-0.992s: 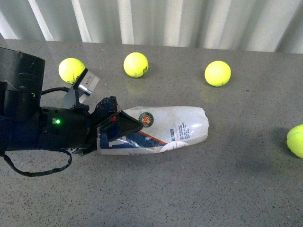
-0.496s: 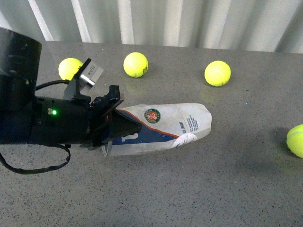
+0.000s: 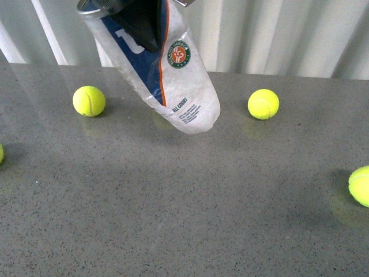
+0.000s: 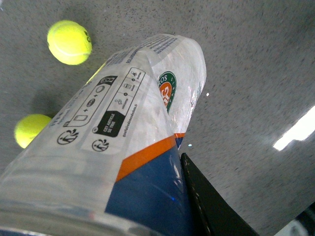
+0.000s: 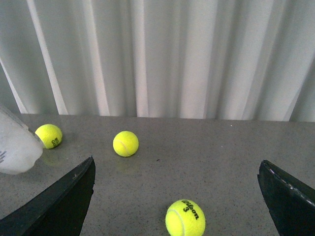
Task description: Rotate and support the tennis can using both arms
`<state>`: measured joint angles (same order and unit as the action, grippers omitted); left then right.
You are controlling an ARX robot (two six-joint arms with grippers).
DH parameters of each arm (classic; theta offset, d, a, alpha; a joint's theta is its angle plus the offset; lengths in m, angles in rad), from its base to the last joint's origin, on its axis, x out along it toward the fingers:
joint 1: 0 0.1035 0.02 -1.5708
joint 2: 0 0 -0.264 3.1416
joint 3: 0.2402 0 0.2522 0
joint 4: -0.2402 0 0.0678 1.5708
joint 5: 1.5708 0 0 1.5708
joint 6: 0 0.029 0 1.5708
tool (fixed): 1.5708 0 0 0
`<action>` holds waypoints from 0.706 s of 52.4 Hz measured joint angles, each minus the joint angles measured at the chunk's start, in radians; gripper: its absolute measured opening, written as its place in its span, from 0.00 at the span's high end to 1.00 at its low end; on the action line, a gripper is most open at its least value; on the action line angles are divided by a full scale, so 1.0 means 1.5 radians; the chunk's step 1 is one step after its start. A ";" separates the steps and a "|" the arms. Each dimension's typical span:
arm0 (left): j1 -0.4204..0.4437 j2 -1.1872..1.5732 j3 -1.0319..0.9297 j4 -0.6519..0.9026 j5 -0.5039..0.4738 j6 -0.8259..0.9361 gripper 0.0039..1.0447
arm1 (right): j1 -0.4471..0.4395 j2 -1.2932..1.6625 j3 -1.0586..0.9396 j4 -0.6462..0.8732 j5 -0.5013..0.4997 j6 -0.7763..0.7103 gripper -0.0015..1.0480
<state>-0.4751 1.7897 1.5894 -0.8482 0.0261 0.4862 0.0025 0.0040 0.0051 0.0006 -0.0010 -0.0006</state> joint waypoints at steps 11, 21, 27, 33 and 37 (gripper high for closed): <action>-0.039 0.082 0.108 -0.086 -0.108 0.134 0.97 | 0.000 0.000 0.000 0.000 0.000 0.000 0.07; -0.052 0.129 0.106 -0.074 -0.153 0.181 0.97 | 0.000 0.000 0.000 0.000 0.000 0.000 0.07; -0.057 0.152 0.096 -0.062 -0.179 0.201 0.97 | 0.000 0.000 0.000 0.000 0.000 0.000 0.07; -0.063 0.165 0.090 -0.063 -0.170 0.218 0.97 | 0.000 0.000 0.000 0.000 0.000 0.000 0.07; -0.068 0.168 0.089 -0.066 -0.144 0.222 0.97 | 0.000 0.000 0.000 0.000 0.000 0.000 0.07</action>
<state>-0.5777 2.0411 1.7233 -0.9474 -0.1898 0.8192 0.0025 0.0040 0.0051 0.0006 -0.0013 -0.0006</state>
